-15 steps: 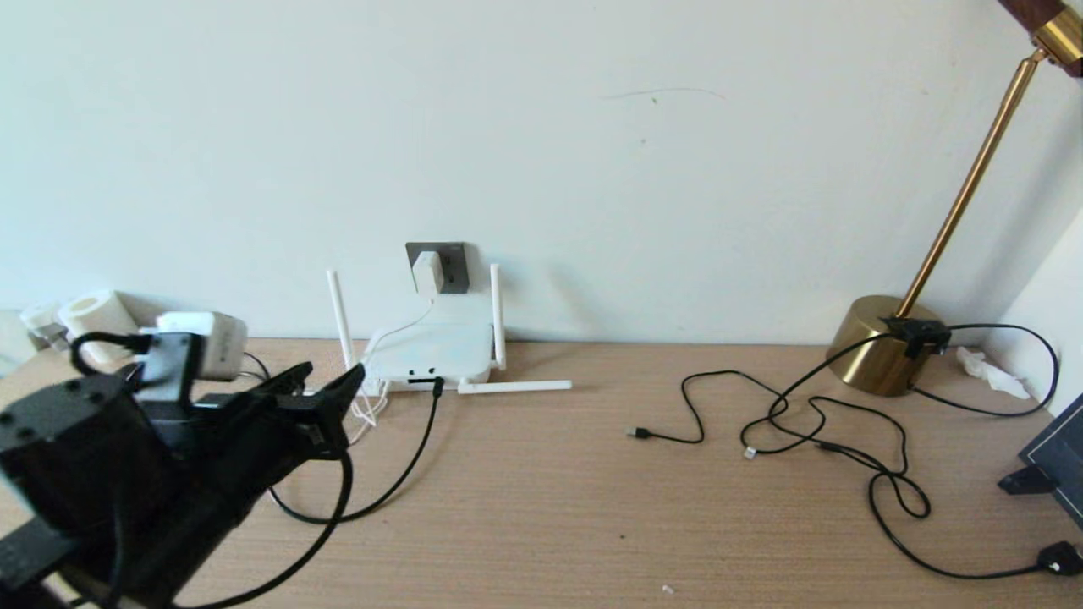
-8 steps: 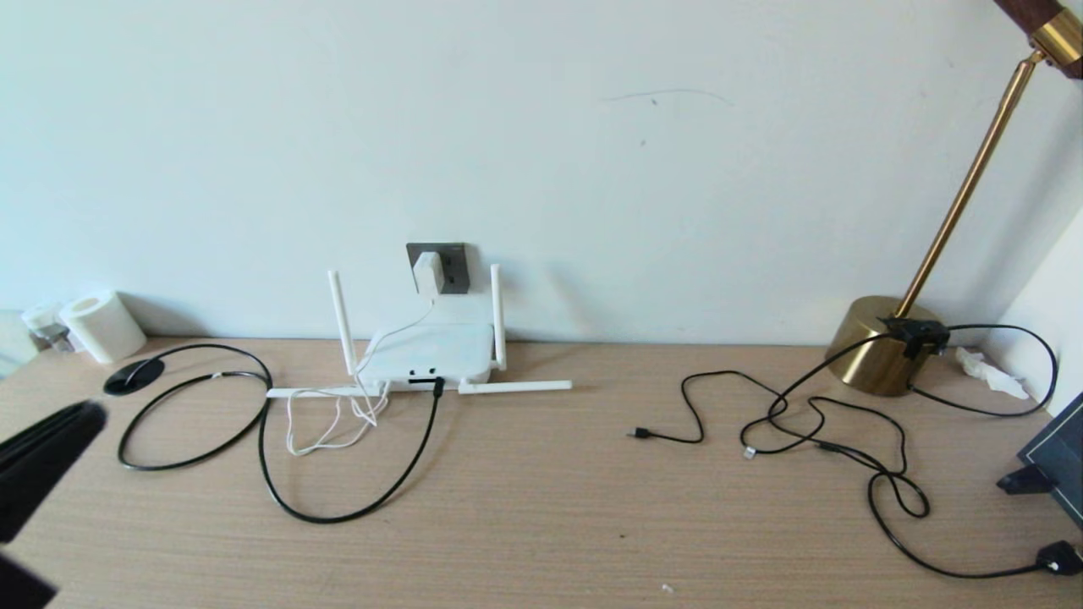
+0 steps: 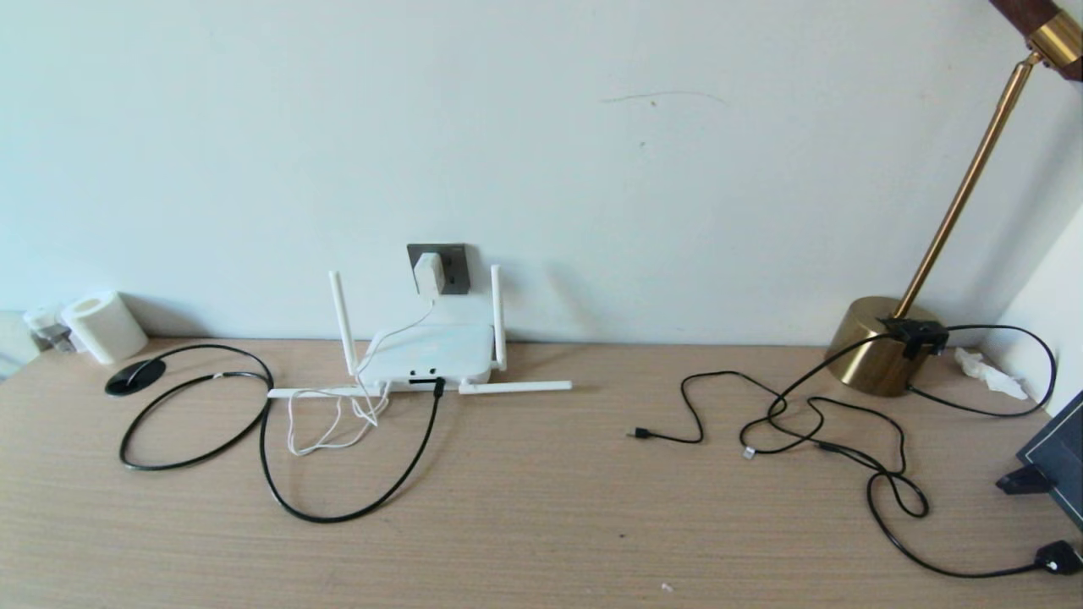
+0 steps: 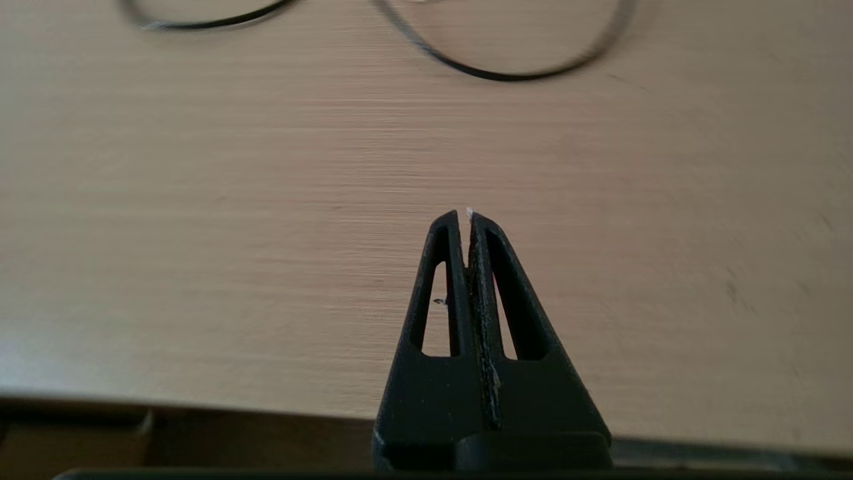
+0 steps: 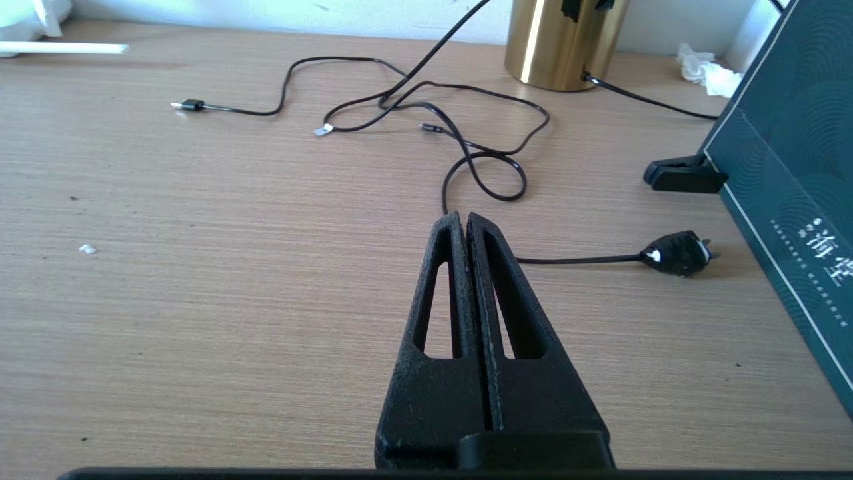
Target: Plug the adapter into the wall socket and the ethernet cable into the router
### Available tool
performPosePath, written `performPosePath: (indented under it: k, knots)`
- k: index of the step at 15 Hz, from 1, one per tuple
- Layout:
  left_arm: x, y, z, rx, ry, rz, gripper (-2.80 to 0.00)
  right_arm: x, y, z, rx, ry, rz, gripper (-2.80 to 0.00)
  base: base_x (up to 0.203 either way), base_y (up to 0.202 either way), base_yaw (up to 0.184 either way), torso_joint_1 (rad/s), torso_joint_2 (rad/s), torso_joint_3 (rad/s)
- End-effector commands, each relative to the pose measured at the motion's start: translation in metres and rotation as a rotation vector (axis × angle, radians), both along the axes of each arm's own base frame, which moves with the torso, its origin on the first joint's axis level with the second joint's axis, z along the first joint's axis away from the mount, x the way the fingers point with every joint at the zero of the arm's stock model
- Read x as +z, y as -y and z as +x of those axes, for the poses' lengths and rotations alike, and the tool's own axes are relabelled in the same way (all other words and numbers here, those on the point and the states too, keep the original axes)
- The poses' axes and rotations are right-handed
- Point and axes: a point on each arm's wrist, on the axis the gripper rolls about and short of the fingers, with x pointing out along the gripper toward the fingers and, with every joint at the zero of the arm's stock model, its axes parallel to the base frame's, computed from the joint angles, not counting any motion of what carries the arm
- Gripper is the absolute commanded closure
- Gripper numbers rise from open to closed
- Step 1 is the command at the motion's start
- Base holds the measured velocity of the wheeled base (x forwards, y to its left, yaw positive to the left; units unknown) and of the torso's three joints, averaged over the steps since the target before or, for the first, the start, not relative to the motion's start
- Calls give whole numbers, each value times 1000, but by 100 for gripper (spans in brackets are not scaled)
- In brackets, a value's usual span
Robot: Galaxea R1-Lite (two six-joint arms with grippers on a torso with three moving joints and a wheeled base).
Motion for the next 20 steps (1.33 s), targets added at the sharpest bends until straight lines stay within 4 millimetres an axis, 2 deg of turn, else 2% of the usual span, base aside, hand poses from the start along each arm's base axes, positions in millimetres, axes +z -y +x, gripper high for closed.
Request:
performPosePath:
  k: [1, 2, 5, 8, 11, 20]
  knots:
    - [-6, 2, -3, -78, 16, 7, 0, 0, 0, 0, 1, -1, 0, 0, 0, 0, 0, 0, 0, 0]
    - [-11, 3, -6, -132, 42, 5, 0, 0, 0, 0, 1, 0, 0, 0, 0, 0, 0, 0, 0, 0]
    - [-16, 4, -13, -116, 122, 26, 0, 0, 0, 0, 1, 0, 0, 0, 0, 0, 0, 0, 0, 0]
    - [-19, 5, -20, -140, 274, 26, 0, 0, 0, 0, 0, 0, 0, 0, 0, 0, 0, 0, 0, 0]
    - [-19, 4, -19, -100, 285, -52, 0, 0, 0, 0, 1, 0, 0, 0, 0, 0, 0, 0, 0, 0]
    - [-19, 4, -19, -100, 285, -52, 0, 0, 0, 0, -2, -1, 5, 0, 0, 0, 0, 0, 0, 0]
